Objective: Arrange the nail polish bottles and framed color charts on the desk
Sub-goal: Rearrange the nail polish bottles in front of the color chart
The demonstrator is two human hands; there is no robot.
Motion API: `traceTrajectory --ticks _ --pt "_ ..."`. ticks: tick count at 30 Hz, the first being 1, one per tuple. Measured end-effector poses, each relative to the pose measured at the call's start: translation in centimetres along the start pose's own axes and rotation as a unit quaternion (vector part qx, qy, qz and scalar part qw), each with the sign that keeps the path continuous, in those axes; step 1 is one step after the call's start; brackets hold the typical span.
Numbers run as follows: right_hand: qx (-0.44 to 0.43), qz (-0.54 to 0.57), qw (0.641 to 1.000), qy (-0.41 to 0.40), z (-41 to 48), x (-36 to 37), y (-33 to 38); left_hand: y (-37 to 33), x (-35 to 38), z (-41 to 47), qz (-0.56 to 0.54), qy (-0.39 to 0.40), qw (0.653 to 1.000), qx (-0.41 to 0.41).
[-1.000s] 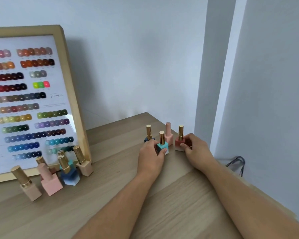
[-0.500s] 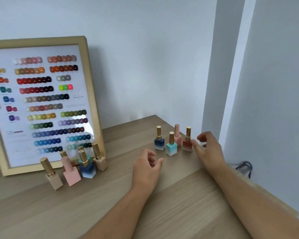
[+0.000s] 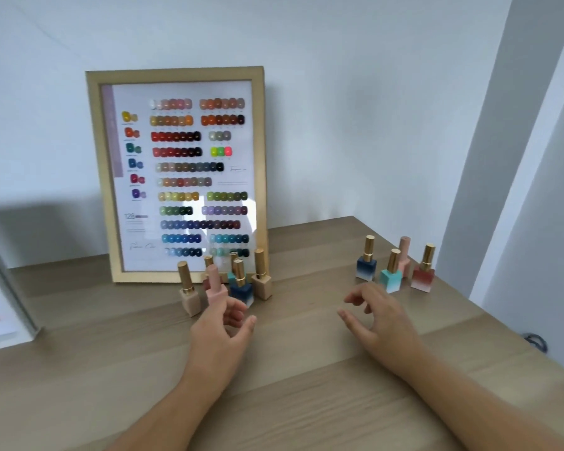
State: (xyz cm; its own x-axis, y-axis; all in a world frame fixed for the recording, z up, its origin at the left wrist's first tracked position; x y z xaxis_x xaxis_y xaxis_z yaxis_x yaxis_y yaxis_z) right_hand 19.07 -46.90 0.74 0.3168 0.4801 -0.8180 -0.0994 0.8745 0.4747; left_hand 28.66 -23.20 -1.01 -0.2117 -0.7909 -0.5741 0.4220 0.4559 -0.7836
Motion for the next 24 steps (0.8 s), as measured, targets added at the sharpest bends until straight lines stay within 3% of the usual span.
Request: traceTrajectory --ticks 6,17,24 --pt "-0.014 0.059 0.998 0.031 4.1 5.0 4.1 3.1 -5.5 0.7 0.072 -0.092 0.993 -0.020" --pt "0.076 0.130 0.988 0.038 9.6 9.3 4.0 2.9 -4.1 3.0 0.213 -0.064 0.975 -0.025" --pt "0.101 0.085 0.990 0.051 10.1 9.4 4.1 2.9 -3.6 3.1 0.256 -0.051 0.965 -0.040"
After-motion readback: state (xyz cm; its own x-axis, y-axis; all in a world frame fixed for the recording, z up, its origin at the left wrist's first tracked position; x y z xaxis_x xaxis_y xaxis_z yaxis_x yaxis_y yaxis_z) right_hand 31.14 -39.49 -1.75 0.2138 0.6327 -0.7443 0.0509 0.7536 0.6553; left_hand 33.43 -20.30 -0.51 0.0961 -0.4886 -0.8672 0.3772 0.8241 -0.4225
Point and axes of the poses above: each hand's wrist, its own z-axis towards the middle knuckle, its own x-axis out of the palm, y = z × x, the point moved 10 cm from there along z, towards the middle knuckle, and after that the axes turned 13 degrees about y, right-handed, at the moved point
